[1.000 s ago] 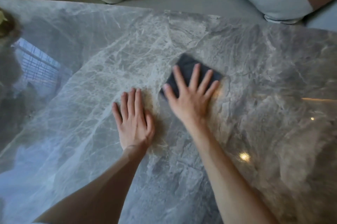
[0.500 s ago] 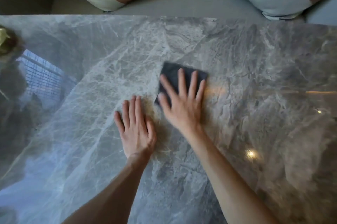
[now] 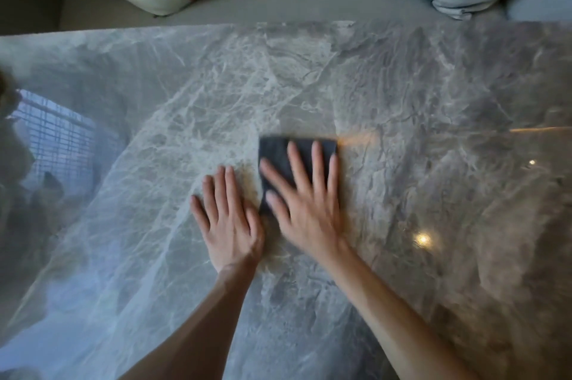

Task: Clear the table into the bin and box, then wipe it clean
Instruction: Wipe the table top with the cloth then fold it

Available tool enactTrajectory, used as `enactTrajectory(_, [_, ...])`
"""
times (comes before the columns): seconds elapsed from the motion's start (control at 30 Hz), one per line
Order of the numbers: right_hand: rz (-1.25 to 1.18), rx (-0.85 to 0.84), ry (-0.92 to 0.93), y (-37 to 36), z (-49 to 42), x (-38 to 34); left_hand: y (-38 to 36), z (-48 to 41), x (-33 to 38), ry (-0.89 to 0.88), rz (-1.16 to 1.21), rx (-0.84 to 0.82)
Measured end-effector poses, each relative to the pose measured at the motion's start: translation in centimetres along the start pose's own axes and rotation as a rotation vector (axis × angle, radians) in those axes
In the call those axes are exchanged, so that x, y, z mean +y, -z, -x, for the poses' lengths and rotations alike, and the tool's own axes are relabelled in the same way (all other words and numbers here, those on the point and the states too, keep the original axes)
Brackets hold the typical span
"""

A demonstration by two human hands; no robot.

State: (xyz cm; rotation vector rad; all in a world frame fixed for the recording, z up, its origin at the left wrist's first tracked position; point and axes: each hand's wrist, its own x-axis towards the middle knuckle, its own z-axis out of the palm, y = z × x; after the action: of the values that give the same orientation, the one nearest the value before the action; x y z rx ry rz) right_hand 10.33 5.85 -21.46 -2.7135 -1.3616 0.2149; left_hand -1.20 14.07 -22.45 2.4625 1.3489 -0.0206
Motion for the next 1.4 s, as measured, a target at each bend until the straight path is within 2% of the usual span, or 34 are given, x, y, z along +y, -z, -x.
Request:
enactTrajectory(0.07, [0.027, -0.096, 0.122, 0.6, 6.1, 1.9, 0.1, -0.1, -0.1, 0.008, -0.003, 0.001])
enactTrajectory(0.1, [0.054, -0.113, 0.111, 0.9, 7.2, 4.4, 0.0, -0.1, 0.0, 0.011, -0.003, -0.003])
enactTrajectory(0.13, [0.098, -0.097, 0.037, 0.9, 6.7, 7.1, -0.1, -0.2, 0.2, 0.015, -0.004, -0.007])
enactTrajectory(0.2, [0.128, -0.005, -0.260, 0.8, 1.9, 11.5, -0.1, -0.3, 0.4, 0.022, -0.009, -0.007])
enactTrajectory(0.27, [0.032, 0.074, -0.566, 1.0, -5.2, 12.4, -0.1, -0.3, 0.4, 0.020, -0.009, -0.010])
enactTrajectory(0.3, [-0.008, 0.083, -0.607, 1.1, -7.8, 11.0, -0.1, -0.3, 0.4, 0.023, -0.007, -0.010])
enactTrajectory(0.37, [-0.014, 0.094, -0.444, 0.5, -8.6, 6.0, -0.1, -0.2, 0.2, 0.037, 0.001, -0.006])
enactTrajectory(0.43, [0.012, 0.022, -0.097, 0.3, -3.2, 1.5, 0.0, -0.1, 0.1, 0.024, 0.005, 0.000])
enactTrajectory(0.5, [0.006, -0.073, 0.120, 0.6, 3.9, 1.3, 0.0, -0.2, 0.1, 0.016, 0.010, 0.006])
enactTrajectory(0.53, [0.023, -0.095, 0.128, 0.8, 6.2, 3.2, -0.1, -0.2, 0.1, 0.014, 0.006, 0.004])
enactTrajectory(0.6, [0.087, -0.061, -0.045, 1.2, 6.2, 9.1, -0.1, -0.2, 0.2, 0.020, -0.004, 0.005])
enactTrajectory(0.67, [0.091, 0.034, -0.407, 1.4, 1.6, 13.5, 0.0, -0.2, 0.3, 0.024, -0.008, 0.003])
enactTrajectory(0.7, [0.030, 0.082, -0.576, 1.4, -1.8, 14.2, 0.0, -0.1, 0.3, 0.024, -0.008, 0.000])
enactTrajectory(0.73, [-0.028, 0.085, -0.660, 1.5, -5.0, 13.3, 0.0, -0.2, 0.3, 0.022, -0.008, -0.003])
enactTrajectory(0.77, [-0.037, 0.100, -0.639, 1.3, -7.1, 11.1, 0.0, -0.2, 0.3, 0.022, -0.008, -0.006])
enactTrajectory(0.8, [-0.018, 0.123, -0.544, 0.9, -8.0, 8.2, 0.0, -0.2, 0.3, 0.023, -0.006, -0.007])
enactTrajectory(0.9, [-0.012, 0.017, 0.005, 0.4, -1.8, 0.8, 0.0, 0.1, 0.1, 0.009, 0.008, 0.006])
enactTrajectory(0.93, [-0.015, -0.046, 0.123, 0.4, 1.9, 0.7, 0.0, 0.0, 0.1, 0.007, 0.011, 0.014])
enactTrajectory(1.0, [0.046, -0.108, 0.163, 1.0, 6.8, 5.1, 0.0, -0.1, 0.2, 0.020, 0.015, 0.022])
enactTrajectory(1.03, [0.095, -0.091, 0.064, 1.3, 6.8, 8.5, 0.0, -0.1, 0.2, 0.025, 0.009, 0.025])
enactTrajectory(1.1, [0.099, 0.020, -0.373, 1.4, 2.8, 14.4, 0.0, -0.1, 0.3, 0.019, -0.008, 0.026])
enactTrajectory(1.13, [0.029, 0.076, -0.625, 1.8, -0.6, 15.4, -0.1, -0.1, 0.3, 0.013, -0.010, 0.020])
enactTrajectory(1.17, [-0.021, 0.088, -0.743, 2.2, -3.8, 14.3, -0.1, -0.1, 0.4, 0.009, -0.010, 0.017])
enactTrajectory(1.2, [-0.024, 0.119, -0.712, 2.0, -5.8, 11.6, -0.1, -0.1, 0.4, 0.009, -0.009, 0.015])
enactTrajectory(1.23, [0.017, 0.123, -0.570, 1.6, -6.2, 7.8, 0.0, -0.1, 0.3, 0.012, -0.007, 0.013])
enactTrajectory(1.3, [0.010, 0.018, -0.085, 0.9, -2.2, 1.1, 0.1, 0.0, 0.1, 0.000, 0.006, 0.010])
enactTrajectory(1.33, [-0.009, -0.057, 0.120, 1.0, 1.1, -0.3, 0.2, 0.1, 0.0, -0.009, 0.018, 0.013])
enactTrajectory(1.37, [0.006, -0.112, 0.226, 1.3, 4.0, 0.4, 0.2, 0.1, 0.0, -0.011, 0.029, 0.022])
enactTrajectory(1.4, [0.043, -0.147, 0.237, 1.6, 5.8, 3.5, 0.2, 0.1, 0.0, -0.008, 0.035, 0.028])
